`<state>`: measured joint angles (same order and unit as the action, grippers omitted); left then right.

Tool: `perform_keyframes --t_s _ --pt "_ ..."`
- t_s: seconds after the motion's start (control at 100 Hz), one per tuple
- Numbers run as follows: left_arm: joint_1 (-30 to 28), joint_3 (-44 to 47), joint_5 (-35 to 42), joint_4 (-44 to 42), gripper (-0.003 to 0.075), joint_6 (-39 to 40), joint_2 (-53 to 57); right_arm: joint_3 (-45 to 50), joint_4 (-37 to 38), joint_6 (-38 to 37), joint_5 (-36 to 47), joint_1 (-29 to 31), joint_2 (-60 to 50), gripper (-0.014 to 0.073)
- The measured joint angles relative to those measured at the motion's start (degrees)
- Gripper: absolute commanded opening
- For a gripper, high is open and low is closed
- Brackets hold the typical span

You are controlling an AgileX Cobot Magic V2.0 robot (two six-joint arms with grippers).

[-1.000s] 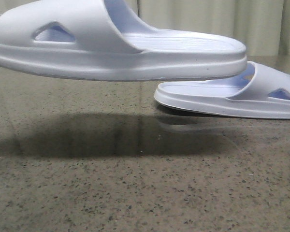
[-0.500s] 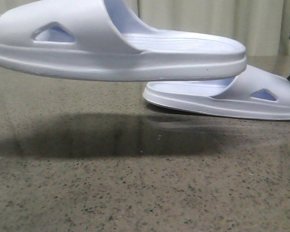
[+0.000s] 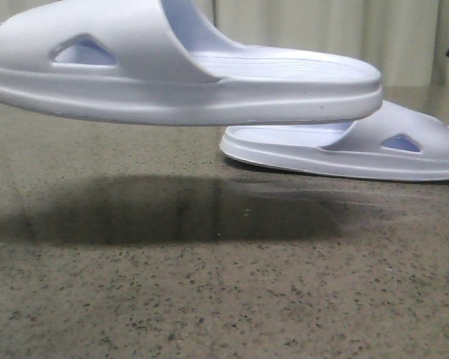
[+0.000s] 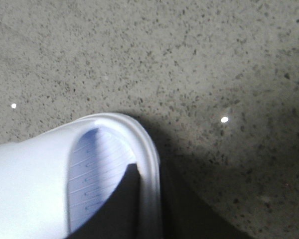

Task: Insert blue slippers together front up
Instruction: 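Grasp the other slipper's heel rim with the right gripper and lift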

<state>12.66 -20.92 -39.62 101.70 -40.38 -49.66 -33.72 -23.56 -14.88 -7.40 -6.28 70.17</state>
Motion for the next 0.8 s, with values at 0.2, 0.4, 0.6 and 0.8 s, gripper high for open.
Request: perform_keyframes --t_s 0.2,0.4,0.6,0.8 --pt "0.0 0.0 0.0 0.0 0.0016 0.0 0.0 0.0 -1.8 0.0 4.7 0.0 0.0 -0.0107" --pt "0.0 0.0 0.0 0.0 0.0016 0.0 0.0 -0.4 -2.2 -0.1 7.7 0.0 -2.1 -0.0107" --pt "0.0 0.0 0.0 0.0 0.0016 0.1 0.0 -3.7 -2.2 -0.1 7.4 0.0 -8.5 -0.0107" --pt "0.0 0.0 0.4 0.0 0.0016 0.1 0.0 -6.2 -2.2 -0.1 4.1 0.0 -17.0 -0.0107"
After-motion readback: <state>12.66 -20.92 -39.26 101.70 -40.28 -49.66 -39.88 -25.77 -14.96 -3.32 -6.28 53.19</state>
